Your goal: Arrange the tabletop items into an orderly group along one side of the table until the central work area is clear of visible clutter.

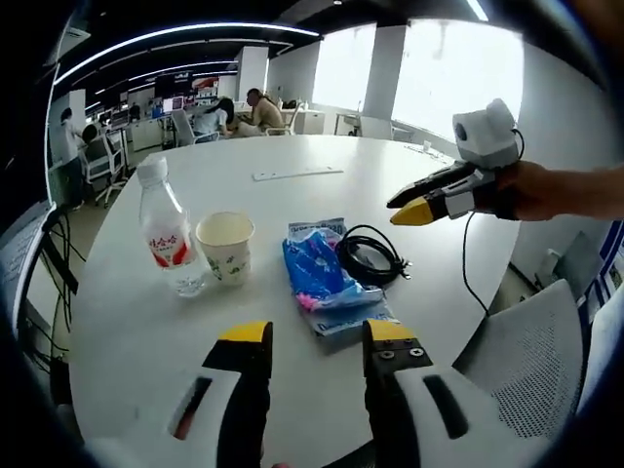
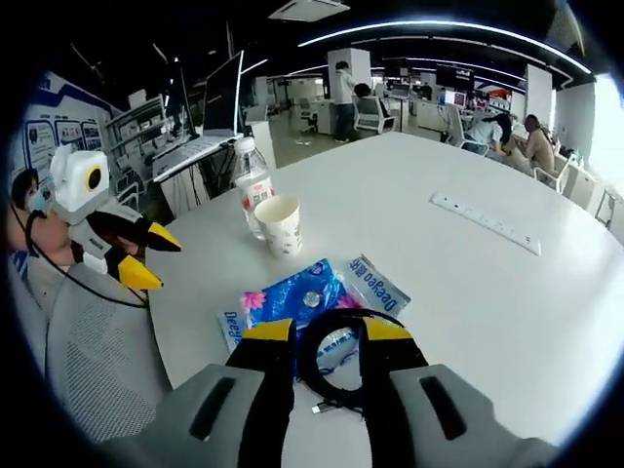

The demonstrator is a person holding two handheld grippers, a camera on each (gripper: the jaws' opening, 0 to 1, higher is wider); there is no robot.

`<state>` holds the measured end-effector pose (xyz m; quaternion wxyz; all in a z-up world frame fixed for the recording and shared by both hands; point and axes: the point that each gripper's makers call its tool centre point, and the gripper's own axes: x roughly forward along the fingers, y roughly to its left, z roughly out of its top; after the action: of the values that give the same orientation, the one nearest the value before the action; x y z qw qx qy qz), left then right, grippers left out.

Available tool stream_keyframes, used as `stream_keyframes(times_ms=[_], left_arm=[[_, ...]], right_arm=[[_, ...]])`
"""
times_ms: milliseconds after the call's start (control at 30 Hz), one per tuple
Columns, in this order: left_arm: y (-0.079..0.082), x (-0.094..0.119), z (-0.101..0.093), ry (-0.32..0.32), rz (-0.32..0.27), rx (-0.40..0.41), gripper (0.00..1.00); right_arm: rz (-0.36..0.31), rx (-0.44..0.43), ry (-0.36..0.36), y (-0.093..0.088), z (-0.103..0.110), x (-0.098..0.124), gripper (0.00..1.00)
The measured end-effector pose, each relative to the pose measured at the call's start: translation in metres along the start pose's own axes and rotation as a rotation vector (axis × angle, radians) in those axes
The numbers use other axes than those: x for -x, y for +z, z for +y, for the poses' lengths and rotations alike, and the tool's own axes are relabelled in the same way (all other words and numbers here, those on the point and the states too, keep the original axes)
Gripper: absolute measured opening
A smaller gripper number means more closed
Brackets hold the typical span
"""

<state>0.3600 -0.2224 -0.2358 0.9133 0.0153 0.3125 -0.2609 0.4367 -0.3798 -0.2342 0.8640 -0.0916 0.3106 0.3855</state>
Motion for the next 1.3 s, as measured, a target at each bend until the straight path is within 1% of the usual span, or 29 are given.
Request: stream_keyframes(times_ms=[233, 333, 400, 633, 667, 933, 1133, 1300], left_arm=[[0.001, -0.002, -0.010, -0.006, 0.004, -0.003, 0.36], [0.002, 0.000, -0.011, -0.004, 0.001, -0.004, 0.36], [0.003, 0.001, -0.011, -0.001, -0.001, -0.003, 0.36], [0.005, 0.005, -0.008, 0.008, -0.003, -0.003, 0.36], [0.005, 0.006, -0.008, 0.008, -0.003, -0.003, 0.36], [0.006, 0.009, -0.006, 0.020, 0.005, -0.006, 0.36], [0.010, 0.016, -0.005, 0.033, 0.001, -0.008, 0.36], [0.010, 0.019, -0.002, 0.048, -0.001, -0.001, 0.37]], right_arm=[[0.004, -0.042, -0.040, -0.021, -0.016, 0.023, 0.24], [0.009, -0.062, -0.061, -0.032, -0.024, 0.031, 0.23], [0.004, -0.080, -0.071, -0.037, -0.027, 0.036, 0.23], [0.007, -0.110, -0.098, -0.049, -0.035, 0.045, 0.23], [0.001, -0.126, -0.106, -0.051, -0.038, 0.046, 0.23], [0.001, -0.173, -0.104, -0.064, -0.041, 0.040, 0.22], [0.007, -0.210, -0.097, -0.067, -0.042, 0.031, 0.23], [0.002, -0.249, -0.095, -0.068, -0.047, 0.020, 0.23]])
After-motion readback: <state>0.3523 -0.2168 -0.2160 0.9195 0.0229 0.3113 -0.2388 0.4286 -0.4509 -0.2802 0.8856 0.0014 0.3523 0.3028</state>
